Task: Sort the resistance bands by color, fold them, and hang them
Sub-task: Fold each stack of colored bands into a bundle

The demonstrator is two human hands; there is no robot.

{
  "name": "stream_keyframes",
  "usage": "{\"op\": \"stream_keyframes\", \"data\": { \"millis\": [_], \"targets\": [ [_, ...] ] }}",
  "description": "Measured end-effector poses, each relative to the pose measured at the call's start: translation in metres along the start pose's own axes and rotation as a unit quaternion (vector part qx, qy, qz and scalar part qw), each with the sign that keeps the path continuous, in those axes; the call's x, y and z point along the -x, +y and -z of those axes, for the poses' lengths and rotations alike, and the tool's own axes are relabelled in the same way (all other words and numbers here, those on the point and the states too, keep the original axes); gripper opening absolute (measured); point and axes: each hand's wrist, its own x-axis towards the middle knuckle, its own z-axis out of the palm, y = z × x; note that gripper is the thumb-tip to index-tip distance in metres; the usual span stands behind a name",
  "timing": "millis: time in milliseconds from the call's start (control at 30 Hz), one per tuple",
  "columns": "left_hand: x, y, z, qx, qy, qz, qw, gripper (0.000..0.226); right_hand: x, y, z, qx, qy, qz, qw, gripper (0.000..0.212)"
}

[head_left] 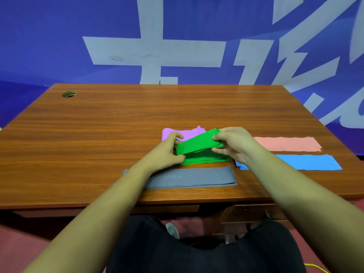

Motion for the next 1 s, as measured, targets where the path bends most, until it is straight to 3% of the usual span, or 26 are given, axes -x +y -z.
{"op": "stream_keyframes", "data": {
  "millis": [100,300,600,800,933,1000],
  "targets": [
    [0.001,-0.001,0.009,-0.018,0.001,-0.004,1.0,0.052,-0.005,0.008,0.0,0.124,0.048,0.003,0.991,0.015],
    [0.006,-0.006,0.027,-0.162,0.0,-0.03,0.986,0.043,-0.015,0.026,-0.016,0.237,0.062,0.05,0.968,0.016],
    [0.015,-0.023,0.025,-0.181,0.002,-0.069,0.981,0.037,-0.017,0.044,-0.028,0.435,0.104,0.147,0.882,0.006],
    [0.018,-0.027,0.021,-0.186,0.023,-0.086,0.978,0.028,-0.013,0.061,-0.023,0.457,0.109,0.23,0.852,0.031],
    [0.021,-0.031,0.02,-0.198,0.043,-0.086,0.976,0.029,-0.013,0.07,-0.022,0.517,0.128,0.295,0.793,0.009],
    [0.022,-0.032,0.02,-0.22,0.068,-0.088,0.969,0.024,-0.015,0.071,-0.021,0.559,0.121,0.306,0.761,0.013]
  ]
}}
